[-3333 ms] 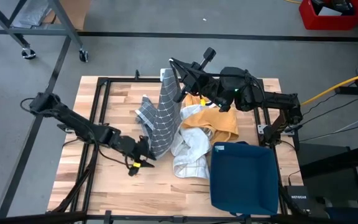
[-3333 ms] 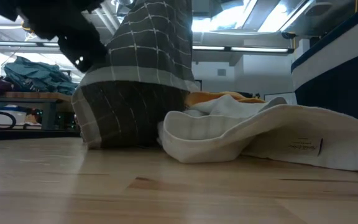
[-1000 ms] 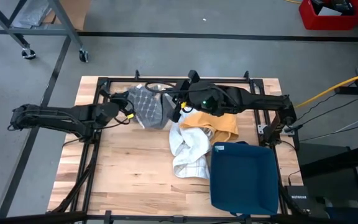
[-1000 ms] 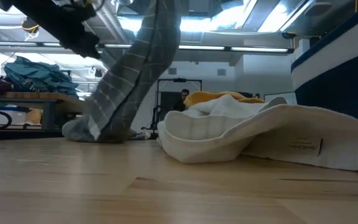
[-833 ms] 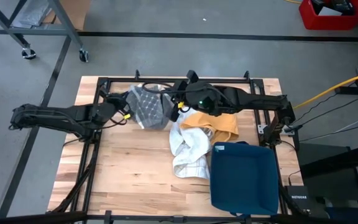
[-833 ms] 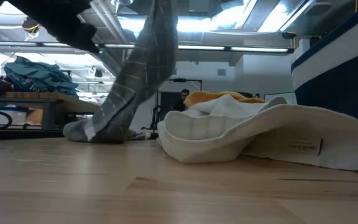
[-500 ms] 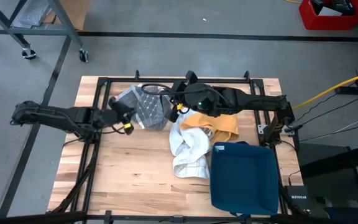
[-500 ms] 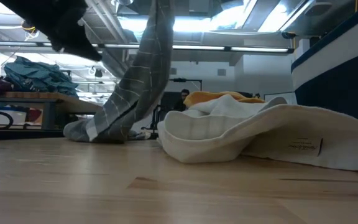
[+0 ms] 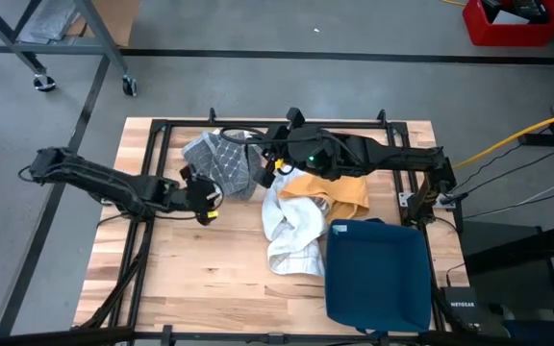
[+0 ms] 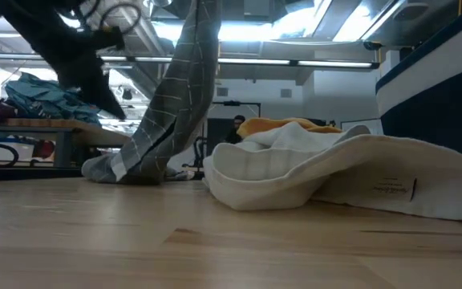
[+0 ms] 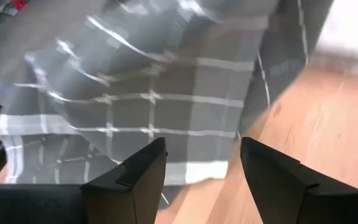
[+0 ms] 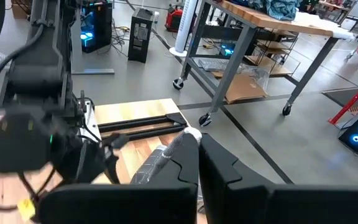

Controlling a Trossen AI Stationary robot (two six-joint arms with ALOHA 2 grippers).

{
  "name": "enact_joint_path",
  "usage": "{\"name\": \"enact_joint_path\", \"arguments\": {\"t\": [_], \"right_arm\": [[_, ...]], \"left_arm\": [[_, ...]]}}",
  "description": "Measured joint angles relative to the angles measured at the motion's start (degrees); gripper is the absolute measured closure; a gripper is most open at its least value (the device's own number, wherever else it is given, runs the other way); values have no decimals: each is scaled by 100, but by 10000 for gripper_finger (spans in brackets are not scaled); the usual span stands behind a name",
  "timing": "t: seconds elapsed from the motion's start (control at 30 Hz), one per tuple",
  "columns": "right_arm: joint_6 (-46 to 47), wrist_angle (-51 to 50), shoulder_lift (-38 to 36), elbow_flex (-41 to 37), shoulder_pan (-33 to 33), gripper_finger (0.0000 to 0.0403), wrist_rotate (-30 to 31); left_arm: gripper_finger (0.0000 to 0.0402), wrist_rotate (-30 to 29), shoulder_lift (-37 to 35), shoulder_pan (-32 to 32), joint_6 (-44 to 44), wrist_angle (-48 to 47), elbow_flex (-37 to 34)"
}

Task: Fold towel
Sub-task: Fold the gray towel

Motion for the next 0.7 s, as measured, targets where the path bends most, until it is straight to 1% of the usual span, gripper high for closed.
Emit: {"name": "enact_joint_path", "arguments": {"t": [0.23, 0.33, 0.53, 0.7], "right_arm": [[0, -2, 0, 0, 0, 402, -2], [0, -4, 0, 0, 0, 402, -4], [0, -4, 0, 0, 2, 402, -4], [0, -4, -2, 0, 2, 402, -17]], "left_arm": [[204, 0, 923, -72, -38, 62, -2], [205, -2, 1217, -72, -51, 412, -5], [205, 0, 1686, -70, 325, 834, -4], [205, 0, 1912, -70, 326, 891, -4]]}}
